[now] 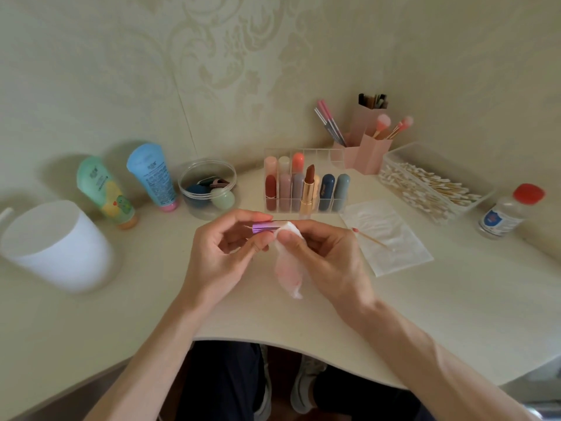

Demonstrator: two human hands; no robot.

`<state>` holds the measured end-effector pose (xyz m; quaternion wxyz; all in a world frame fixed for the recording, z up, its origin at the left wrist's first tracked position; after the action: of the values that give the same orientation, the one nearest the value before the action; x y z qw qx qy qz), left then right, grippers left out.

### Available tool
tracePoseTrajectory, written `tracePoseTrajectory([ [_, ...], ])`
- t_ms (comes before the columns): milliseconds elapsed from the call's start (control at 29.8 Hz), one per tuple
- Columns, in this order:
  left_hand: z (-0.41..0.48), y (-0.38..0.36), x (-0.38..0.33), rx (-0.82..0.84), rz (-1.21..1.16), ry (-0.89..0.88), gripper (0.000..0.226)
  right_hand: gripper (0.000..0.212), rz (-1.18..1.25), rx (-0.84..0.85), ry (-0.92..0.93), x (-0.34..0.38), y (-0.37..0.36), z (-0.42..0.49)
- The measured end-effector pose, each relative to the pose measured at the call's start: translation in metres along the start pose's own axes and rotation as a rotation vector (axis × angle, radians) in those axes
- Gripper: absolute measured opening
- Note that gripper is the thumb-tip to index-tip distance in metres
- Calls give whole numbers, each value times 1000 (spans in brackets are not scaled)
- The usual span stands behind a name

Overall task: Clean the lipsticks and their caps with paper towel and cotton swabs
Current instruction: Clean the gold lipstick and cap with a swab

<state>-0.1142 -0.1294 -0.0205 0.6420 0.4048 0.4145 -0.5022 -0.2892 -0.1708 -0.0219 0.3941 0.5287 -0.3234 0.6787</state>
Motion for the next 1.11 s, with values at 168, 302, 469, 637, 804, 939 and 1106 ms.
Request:
tracePoseTrajectory([
  [168,1,-3,3,95,-85,159,24,14,-326,-41,257,4,0,-3],
  [302,0,-2,-1,29,-105,92,17,11,-248,-50,196,-2,-2,-3],
  [469,-3,0,-1,-2,-79,46,22,17,-109,-3,103,-4,-2,0],
  [637,-2,-2,2,44,-76,185,35,11,-333,-68,289,7,2,-3],
  [804,-3,-1,2,14,-60,113,20,11,-325,-66,267,4,3,-2],
  [939,-3,2,1,24,-22,89,20,13,-142,-27,120,-2,5,2],
  [1106,-2,-3,2,69,-112,198,34,12,-243,-43,196,2,3,0],
])
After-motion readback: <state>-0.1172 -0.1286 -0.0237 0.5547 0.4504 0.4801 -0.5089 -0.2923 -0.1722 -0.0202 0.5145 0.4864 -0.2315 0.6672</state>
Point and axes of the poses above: each hand's wrist, its own z-axis towards the middle knuckle, its own y-axis out of the back of the hand, x = y × z, the point moved 3 cm from there along z, towards the middle knuckle, and after that the axes turned 5 degrees about x, right-handed, at the moved point
